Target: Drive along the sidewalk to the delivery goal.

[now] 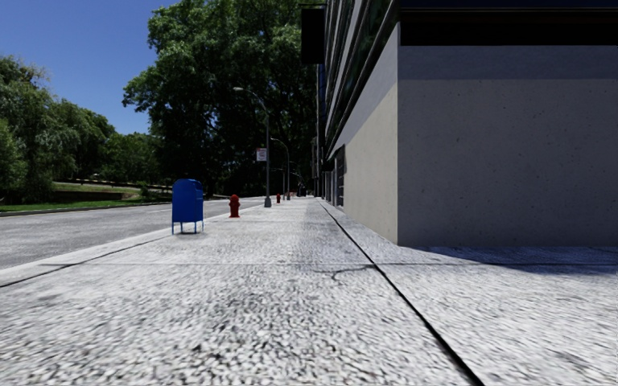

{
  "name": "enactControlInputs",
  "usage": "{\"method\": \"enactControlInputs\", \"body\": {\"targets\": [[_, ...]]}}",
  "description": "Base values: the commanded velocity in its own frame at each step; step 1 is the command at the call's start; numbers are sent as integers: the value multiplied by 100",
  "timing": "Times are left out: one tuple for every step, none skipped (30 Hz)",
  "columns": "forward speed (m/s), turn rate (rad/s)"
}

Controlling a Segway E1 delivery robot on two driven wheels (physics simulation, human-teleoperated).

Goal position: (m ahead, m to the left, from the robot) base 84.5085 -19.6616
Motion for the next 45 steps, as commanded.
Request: {"method": "enactControlInputs", "body": {"targets": [[149,0],[149,0],[149,0],[200,0],[200,0],[200,0],[200,0],[200,0],[200,0],[200,0],[200,0],[200,0],[200,0],[200,0],[200,0],[200,0],[200,0],[200,0],[200,0],[200,0],[200,0],[200,0],[200,0],[200,0],[200,0],[200,0],[200,0],[200,0],[200,0],[200,0],[200,0],[200,0],[200,0],[200,0],[200,0],[200,0],[200,0],[200,0],[200,0],[200,0],[200,0],[200,0],[200,0],[200,0],[200,0]]}}
